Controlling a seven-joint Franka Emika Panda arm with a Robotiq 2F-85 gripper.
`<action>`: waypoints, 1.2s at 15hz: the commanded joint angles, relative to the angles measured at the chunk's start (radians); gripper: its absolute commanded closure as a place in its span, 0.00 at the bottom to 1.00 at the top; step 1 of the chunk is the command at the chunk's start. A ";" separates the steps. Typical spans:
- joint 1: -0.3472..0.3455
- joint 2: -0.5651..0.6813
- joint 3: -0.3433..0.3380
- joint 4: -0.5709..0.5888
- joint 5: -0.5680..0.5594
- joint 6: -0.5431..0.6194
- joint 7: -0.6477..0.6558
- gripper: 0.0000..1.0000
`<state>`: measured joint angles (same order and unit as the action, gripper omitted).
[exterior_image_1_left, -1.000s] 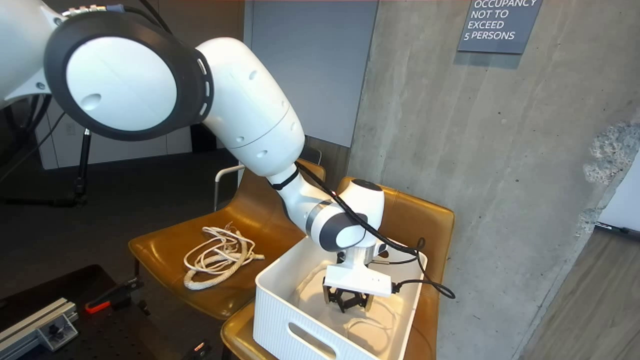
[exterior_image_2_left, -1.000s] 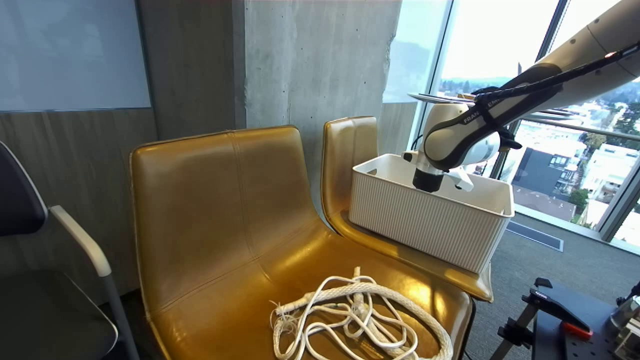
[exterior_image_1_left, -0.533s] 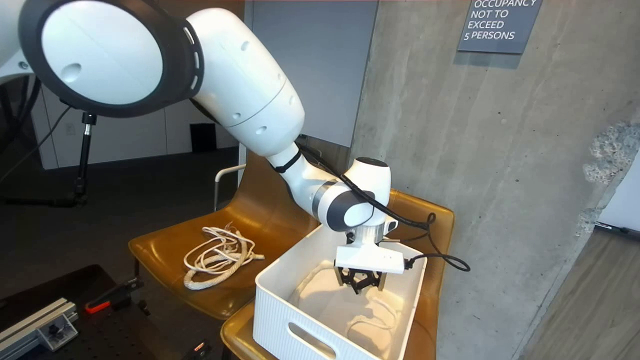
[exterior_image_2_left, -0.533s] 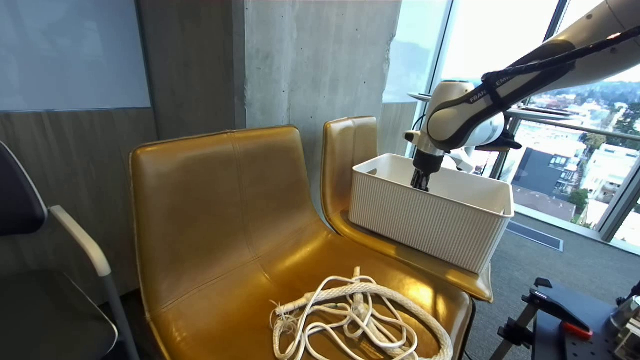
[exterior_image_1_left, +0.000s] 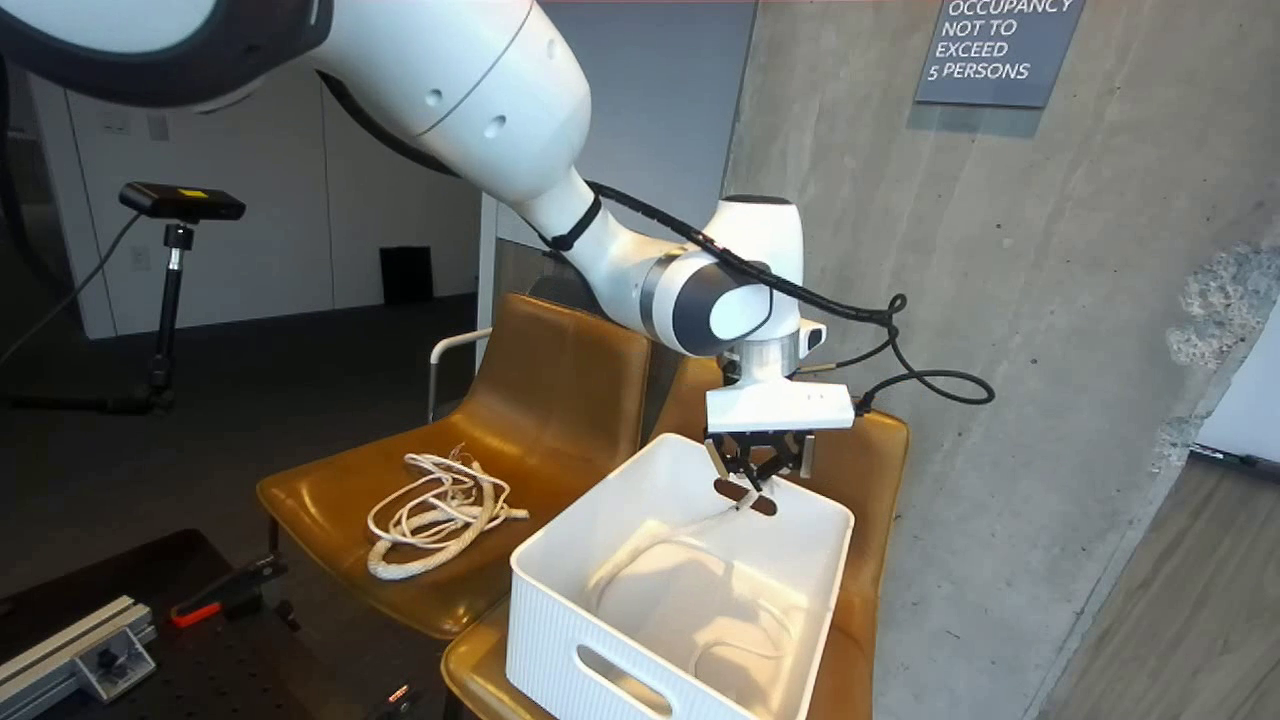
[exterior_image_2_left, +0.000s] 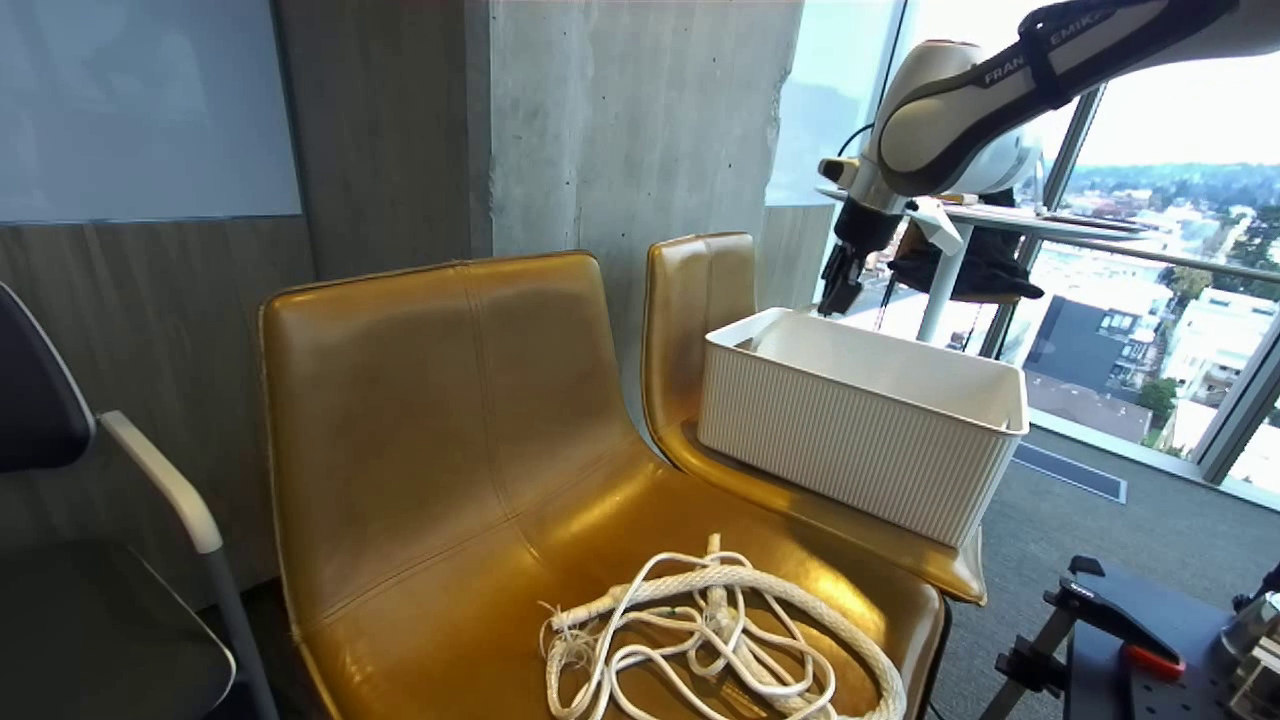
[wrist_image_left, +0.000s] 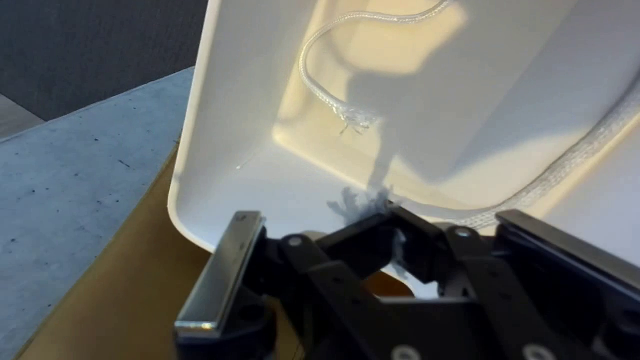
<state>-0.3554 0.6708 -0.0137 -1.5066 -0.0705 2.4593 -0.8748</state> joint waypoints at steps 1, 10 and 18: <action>0.021 -0.114 -0.007 -0.051 -0.021 -0.009 -0.028 1.00; 0.162 -0.467 -0.028 -0.225 -0.113 0.002 0.104 1.00; 0.369 -0.760 0.045 -0.397 -0.347 -0.050 0.490 1.00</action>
<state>-0.0403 0.0297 0.0002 -1.8117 -0.3276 2.4465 -0.5238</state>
